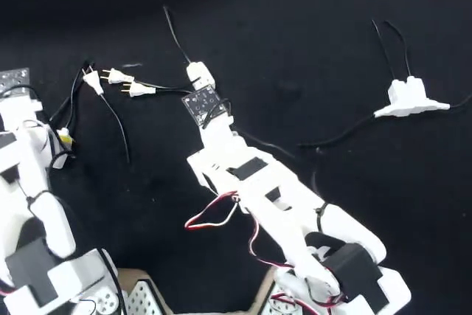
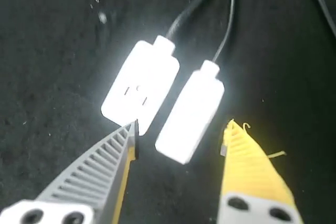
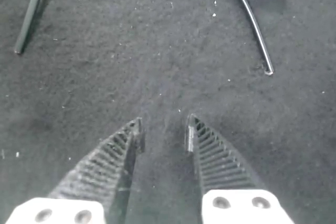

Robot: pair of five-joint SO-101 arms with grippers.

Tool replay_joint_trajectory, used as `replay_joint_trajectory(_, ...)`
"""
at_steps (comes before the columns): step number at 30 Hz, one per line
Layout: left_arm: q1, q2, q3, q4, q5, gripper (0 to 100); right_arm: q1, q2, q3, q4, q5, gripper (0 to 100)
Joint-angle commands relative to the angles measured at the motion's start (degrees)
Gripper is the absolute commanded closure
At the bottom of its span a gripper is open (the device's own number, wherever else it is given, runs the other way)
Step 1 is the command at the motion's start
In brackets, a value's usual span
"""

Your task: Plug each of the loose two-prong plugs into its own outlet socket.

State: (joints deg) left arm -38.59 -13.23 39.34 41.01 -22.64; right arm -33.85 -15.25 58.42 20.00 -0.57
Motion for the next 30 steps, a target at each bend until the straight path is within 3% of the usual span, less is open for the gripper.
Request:
replay_joint_trajectory(1,0.48,2.55,-5.85,-0.88,-0.79,73,-0.79,0.04,-3.03,-1.32,0.53,87.4)
replay_joint_trajectory(13,4.09,13.71,-11.30,-1.23,0.00,74,-0.70,0.04,-2.95,-1.49,0.53,87.4)
replay_joint_trajectory(15,3.82,13.10,-10.86,-0.97,1.76,78,-0.70,0.04,-2.95,-1.49,0.53,87.4)
replay_joint_trajectory(19,4.35,11.08,-11.12,4.75,2.46,98,-0.70,0.04,-2.95,-1.49,0.53,87.4)
replay_joint_trajectory(21,5.32,9.76,-10.86,7.30,2.46,94,-0.70,0.04,-2.95,-1.49,0.53,87.4)
replay_joint_trajectory(30,8.31,-5.63,-10.68,22.86,2.37,97,-0.70,0.04,-2.95,-1.49,0.53,87.4)
